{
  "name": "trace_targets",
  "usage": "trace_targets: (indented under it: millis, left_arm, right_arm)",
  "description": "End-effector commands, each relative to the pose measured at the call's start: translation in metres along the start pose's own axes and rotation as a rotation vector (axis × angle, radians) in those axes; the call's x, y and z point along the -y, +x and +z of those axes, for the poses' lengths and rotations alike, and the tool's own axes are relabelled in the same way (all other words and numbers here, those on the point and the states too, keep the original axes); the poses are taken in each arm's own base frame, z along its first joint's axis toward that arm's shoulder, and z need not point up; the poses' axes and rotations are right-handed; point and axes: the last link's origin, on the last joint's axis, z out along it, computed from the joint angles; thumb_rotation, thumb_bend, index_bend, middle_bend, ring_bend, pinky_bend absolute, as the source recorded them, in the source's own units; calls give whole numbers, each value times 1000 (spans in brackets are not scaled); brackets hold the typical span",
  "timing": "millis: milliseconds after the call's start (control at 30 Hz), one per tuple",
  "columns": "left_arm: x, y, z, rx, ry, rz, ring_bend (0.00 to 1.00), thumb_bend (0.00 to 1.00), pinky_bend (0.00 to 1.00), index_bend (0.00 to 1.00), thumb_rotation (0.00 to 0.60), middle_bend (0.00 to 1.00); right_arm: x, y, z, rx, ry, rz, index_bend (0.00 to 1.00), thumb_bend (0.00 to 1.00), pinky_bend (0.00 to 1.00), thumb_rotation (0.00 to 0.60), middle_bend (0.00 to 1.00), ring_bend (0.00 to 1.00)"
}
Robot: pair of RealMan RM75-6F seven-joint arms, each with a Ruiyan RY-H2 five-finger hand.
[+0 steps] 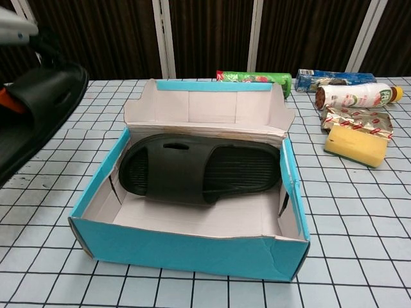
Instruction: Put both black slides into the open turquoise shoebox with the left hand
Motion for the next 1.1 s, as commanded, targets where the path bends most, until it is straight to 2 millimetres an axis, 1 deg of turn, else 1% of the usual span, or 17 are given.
trace_targets:
  millis: [33,100,233,400,467,567,767,933,1100]
  left_arm:
    - [-17,61,-7,-265,-81,189,0,313,0,463,600,438]
    - [-33,74,-11,-361,-142,261,0,322,0,462,600,438]
    - [-69,82,-14,-455,-281,371,0,326,0,461,600,430]
    - [-116,83,-9,-536,-435,464,0,336,0,462,600,434]
    - [-128,81,-6,-564,-468,504,0,336,0,462,600,434]
    - [-150,72,-2,-587,-539,590,0,336,0,462,600,435]
    - [-177,54,4,-586,-611,629,0,337,0,462,600,436]
    - [-197,38,9,-593,-667,644,0,360,0,463,600,440]
    - [-209,27,14,-616,-701,654,0,359,0,464,600,441]
  right_arm:
    - [0,0,0,0,1,0,187,392,70,600,52,128]
    - [0,0,-1,-1,3,0,187,392,70,600,52,129]
    - [-1,1,-2,-5,2,6,187,392,70,600,52,129]
    - [-3,4,-4,-13,1,16,187,392,70,600,52,129]
    - [-4,5,-4,-18,3,20,187,392,70,600,52,128]
    - [-5,5,-5,-18,4,25,188,392,70,600,52,128]
    - [-6,6,-5,-18,3,29,187,392,70,600,52,128]
    - [-7,6,-6,-20,3,29,187,392,70,600,52,128]
    - [-8,7,-5,-21,1,30,188,392,70,600,52,128]
